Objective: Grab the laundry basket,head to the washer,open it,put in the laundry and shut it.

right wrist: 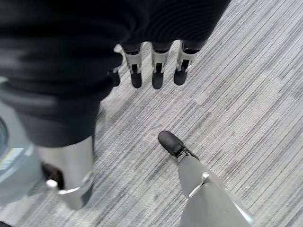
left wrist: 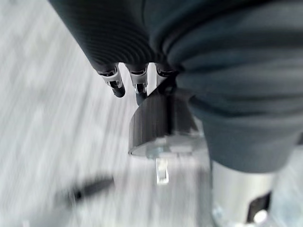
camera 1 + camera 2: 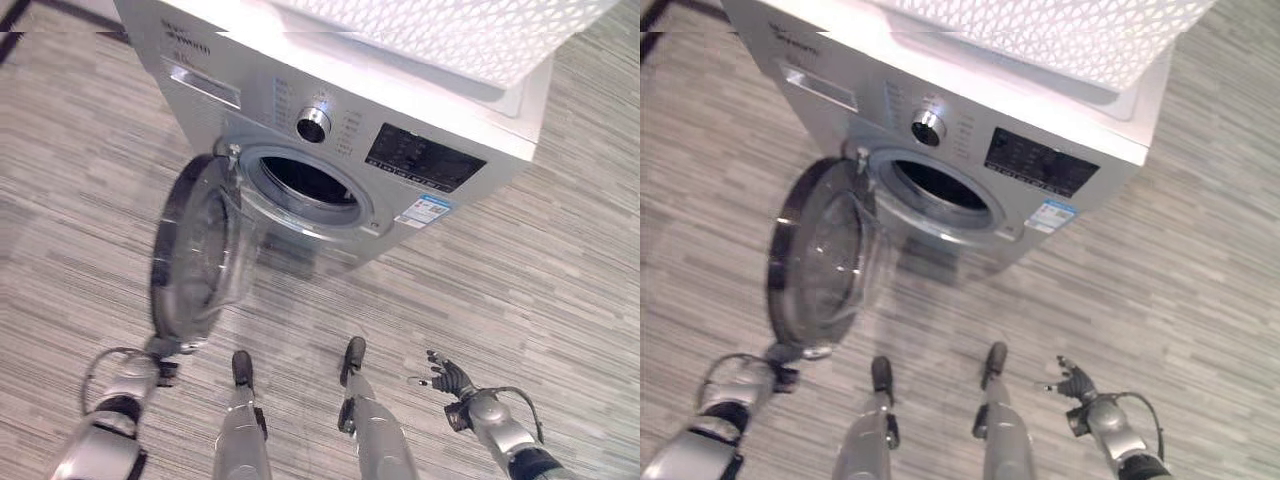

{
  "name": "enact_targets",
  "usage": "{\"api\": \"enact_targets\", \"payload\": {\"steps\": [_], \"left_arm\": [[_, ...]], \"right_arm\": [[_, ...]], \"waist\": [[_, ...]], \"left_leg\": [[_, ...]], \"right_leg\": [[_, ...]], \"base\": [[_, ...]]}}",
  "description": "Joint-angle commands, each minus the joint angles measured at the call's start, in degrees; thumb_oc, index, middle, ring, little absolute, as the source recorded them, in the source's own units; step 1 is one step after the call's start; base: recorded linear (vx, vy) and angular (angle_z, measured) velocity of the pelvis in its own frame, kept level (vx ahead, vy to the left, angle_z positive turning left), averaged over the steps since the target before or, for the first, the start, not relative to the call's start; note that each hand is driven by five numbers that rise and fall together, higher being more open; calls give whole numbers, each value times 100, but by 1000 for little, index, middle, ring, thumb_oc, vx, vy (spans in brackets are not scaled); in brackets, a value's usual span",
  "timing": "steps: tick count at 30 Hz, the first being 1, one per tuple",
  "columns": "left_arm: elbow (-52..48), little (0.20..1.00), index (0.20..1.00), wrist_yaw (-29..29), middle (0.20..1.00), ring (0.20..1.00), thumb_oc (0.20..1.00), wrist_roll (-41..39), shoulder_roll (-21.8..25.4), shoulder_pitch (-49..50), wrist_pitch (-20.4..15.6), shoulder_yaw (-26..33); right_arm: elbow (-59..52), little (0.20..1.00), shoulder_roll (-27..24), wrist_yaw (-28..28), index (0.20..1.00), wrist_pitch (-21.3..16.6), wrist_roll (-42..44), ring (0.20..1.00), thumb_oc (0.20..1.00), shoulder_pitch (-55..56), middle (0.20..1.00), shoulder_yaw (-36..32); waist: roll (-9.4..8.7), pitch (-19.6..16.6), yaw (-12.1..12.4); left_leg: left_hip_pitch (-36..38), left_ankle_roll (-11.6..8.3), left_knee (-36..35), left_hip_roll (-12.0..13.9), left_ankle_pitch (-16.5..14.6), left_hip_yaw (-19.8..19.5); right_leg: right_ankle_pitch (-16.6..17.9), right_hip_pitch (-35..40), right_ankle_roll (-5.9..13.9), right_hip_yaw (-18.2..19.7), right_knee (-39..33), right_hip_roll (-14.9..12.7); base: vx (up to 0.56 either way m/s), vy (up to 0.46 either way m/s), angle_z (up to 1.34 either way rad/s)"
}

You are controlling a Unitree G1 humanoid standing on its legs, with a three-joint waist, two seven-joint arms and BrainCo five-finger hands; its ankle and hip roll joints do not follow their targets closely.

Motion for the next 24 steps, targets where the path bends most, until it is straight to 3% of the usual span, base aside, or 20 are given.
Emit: {"api": "enact_targets", "payload": {"steps": [1,6,7,8,9,10,16,17,20,24], "left_arm": [[-275,1000,1000,338,1000,1000,1000,-226,-93,-1786,-1006,249],[-951,1000,1000,623,1000,1000,1000,-346,-950,-2302,-1347,-275],[-1325,1000,1000,587,1000,1000,1000,-406,-1098,-2261,-1413,-460],[-2323,1000,1000,376,1000,1000,1000,-584,-1332,-1968,-1516,-917],[-2336,1000,1000,380,1000,1000,1000,-583,-1329,-1958,-1510,-922],[-2847,1000,1000,167,1000,1000,1000,-503,-1494,-1804,-1548,-1380],[-2996,1000,1000,55,1000,1000,1000,-171,-2408,-2360,-1598,-2182],[-2997,1000,1000,56,1000,1000,1000,-168,-2405,-2370,-1599,-2182],[-3670,1000,1000,-21,1000,1000,1000,-146,-2276,-2228,-1675,-2305],[-4237,1000,1000,-398,1000,1000,1000,-173,-1501,-1418,-1699,-2250]], "right_arm": [[-157,1000,-419,5,1000,-185,-136,1000,1000,38,1000,-107],[452,1000,-184,-163,1000,-240,-224,1000,1000,9,1000,6],[560,1000,-140,-214,1000,-203,-289,1000,1000,-8,1000,9],[769,1000,-95,-279,1000,-158,-384,1000,1000,-13,1000,-32],[771,1000,-92,-279,1000,-160,-385,1000,1000,-7,1000,-34],[955,1000,-36,-245,1000,-145,-395,1000,1000,-7,1000,-74],[1134,1000,-31,-286,1000,-140,-587,1000,1000,-30,1000,53],[1130,1000,-30,-286,1000,-141,-587,1000,1000,-37,1000,50],[770,1000,6,-286,1000,-174,-526,1000,1000,-47,1000,77],[554,1000,56,-191,1000,-223,-453,1000,1000,9,1000,-17]], "waist": [[42,7,-478],[115,-109,-634],[146,-121,-655],[223,-110,-643],[221,-112,-637],[274,-90,-640],[361,-163,-820],[332,-141,-825],[411,-188,-867],[488,-173,-754]], "left_leg": [[-213,-251,541,407,-361,-125],[-6,-292,20,482,-68,-39],[41,-284,-46,495,-49,-8],[150,-270,-94,511,-40,51],[156,-270,-95,513,-41,55],[235,-266,-82,528,-47,106],[494,-275,-315,565,2,215],[410,-227,-284,550,124,248],[534,-220,-375,551,116,372],[688,-209,-359,550,82,486]], "right_leg": [[-510,361,596,419,186,-244],[-554,355,589,482,118,-153],[-549,341,595,498,120,-152],[-560,341,589,538,131,-142],[-561,343,589,542,131,-141],[-579,359,577,580,145,-142],[-620,441,579,664,130,-122],[-519,359,535,656,153,-145],[-509,331,564,738,143,-135],[-528,383,560,791,164,-138]], "base": [[0,-93,-6],[-3,-68,-9],[13,-31,-9],[15,-25,-4],[19,-5,-11],[10,-4,-20],[6,-8,-15],[-58,0,-16],[-9,19,-24],[13,4,-30]]}}
